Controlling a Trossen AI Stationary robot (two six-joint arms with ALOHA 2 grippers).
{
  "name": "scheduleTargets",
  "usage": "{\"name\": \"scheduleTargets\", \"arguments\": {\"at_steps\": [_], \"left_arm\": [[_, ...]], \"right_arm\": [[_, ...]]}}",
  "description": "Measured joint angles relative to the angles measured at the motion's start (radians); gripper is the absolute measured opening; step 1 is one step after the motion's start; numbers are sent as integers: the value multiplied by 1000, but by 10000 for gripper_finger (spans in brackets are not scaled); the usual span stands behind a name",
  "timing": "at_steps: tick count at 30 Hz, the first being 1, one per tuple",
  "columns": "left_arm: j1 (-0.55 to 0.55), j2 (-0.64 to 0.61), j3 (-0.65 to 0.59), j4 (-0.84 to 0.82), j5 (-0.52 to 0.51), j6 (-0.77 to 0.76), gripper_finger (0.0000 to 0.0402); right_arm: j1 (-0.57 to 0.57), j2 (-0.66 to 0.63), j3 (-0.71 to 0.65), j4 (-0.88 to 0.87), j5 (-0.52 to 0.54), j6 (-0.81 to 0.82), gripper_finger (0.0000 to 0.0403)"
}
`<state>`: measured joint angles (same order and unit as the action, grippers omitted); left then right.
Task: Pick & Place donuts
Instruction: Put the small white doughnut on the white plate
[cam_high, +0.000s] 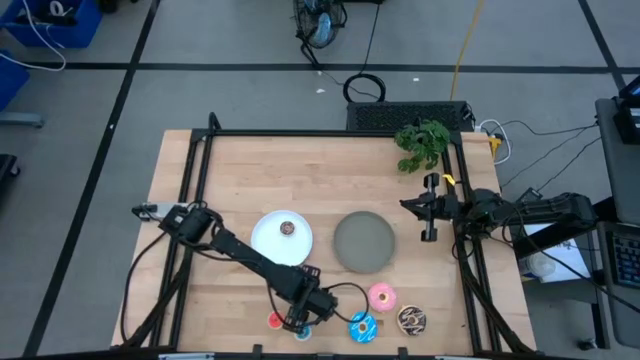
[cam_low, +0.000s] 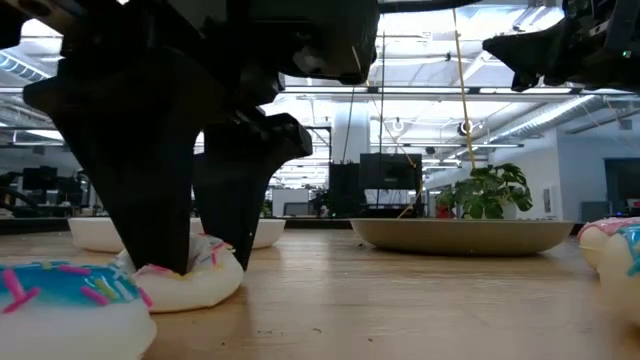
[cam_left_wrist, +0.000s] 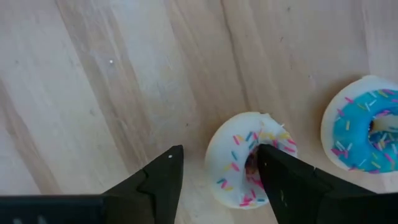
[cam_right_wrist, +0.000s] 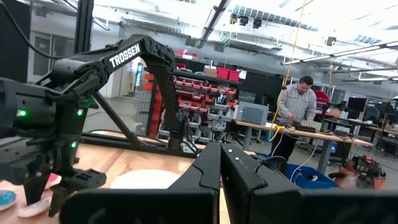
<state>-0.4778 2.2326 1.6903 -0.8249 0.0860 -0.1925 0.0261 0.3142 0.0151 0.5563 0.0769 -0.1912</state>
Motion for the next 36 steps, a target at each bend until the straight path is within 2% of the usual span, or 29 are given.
{"name": "scheduleTargets", "arguments": {"at_steps": [4,11,12,20,24,28,36], "left_arm": [[4,1,0,-1,24,0,170],[23,4,-1,-7,95,5,27],[25,4,-1,-7,100,4,16],[34,8,24,-61,103,8,21],[39,13,99,-182,34,13,8],[40,10,192,-294,-29,45,19],[40,8,371,-572,-54,42,7]], "right_arm": [[0,4,0,0,0,-3,0],[0,3,0,1,0,-4,0],[0,3,0,1,0,-4,0],[0,3,0,1,0,-4,0],[0,3,0,1,0,-4,0],[0,3,0,6,0,-4,0],[0,3,0,8,0,-4,0]]}}
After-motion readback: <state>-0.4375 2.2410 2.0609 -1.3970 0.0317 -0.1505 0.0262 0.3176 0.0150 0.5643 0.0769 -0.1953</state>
